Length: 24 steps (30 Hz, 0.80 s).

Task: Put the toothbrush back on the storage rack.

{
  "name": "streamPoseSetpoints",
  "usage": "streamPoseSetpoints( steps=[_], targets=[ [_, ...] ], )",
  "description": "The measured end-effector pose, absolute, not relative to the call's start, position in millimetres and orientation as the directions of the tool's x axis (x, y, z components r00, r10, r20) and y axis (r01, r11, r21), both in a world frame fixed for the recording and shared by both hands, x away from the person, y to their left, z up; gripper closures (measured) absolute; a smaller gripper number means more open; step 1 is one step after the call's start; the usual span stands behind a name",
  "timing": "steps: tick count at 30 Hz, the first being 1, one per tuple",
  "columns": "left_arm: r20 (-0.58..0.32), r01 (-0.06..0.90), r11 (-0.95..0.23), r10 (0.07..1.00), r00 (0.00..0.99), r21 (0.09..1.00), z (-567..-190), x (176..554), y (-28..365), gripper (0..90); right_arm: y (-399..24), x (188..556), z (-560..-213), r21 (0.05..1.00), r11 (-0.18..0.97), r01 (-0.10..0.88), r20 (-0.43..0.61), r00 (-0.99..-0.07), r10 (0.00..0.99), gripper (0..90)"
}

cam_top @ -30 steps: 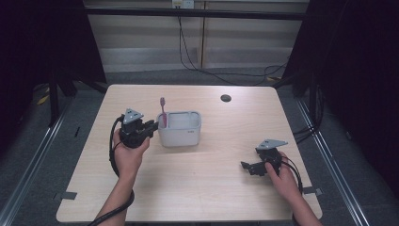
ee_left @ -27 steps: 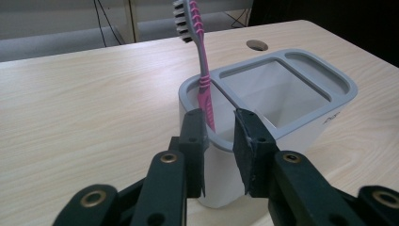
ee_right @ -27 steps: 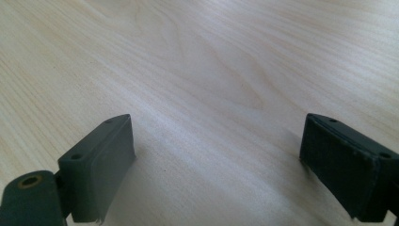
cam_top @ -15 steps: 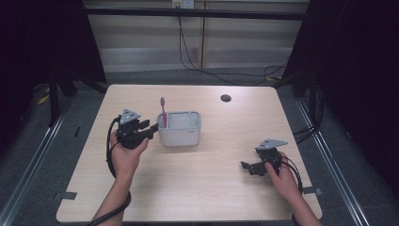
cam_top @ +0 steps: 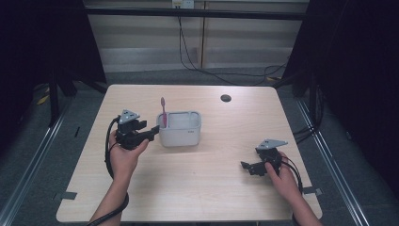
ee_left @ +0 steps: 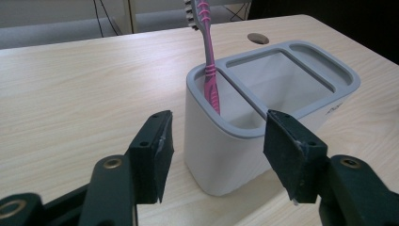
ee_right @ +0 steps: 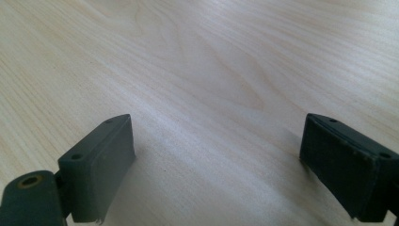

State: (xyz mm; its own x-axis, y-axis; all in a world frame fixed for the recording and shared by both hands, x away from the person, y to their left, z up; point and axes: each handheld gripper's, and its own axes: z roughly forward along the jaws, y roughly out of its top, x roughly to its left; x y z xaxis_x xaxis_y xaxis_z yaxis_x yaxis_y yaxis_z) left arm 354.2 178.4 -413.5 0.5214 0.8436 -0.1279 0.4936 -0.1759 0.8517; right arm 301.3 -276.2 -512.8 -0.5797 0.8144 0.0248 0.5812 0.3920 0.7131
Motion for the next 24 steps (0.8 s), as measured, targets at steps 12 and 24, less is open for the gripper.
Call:
streamPoseSetpoints(
  steps=[12,24],
  targets=[
    [-0.126,0.508,-0.191,0.843,0.524,0.840,-419.2,352.5,182.9,36.2,-276.1,301.3,-512.8,0.713,0.392,0.581,0.024,-0.579,0.815,9.9],
    [-0.136,0.521,-0.194,0.838,0.529,0.831,-425.9,348.1,193.0,32.0,-276.0,301.1,-512.9,0.715,0.389,0.581,0.026,-0.578,0.815,10.0]
  ],
)
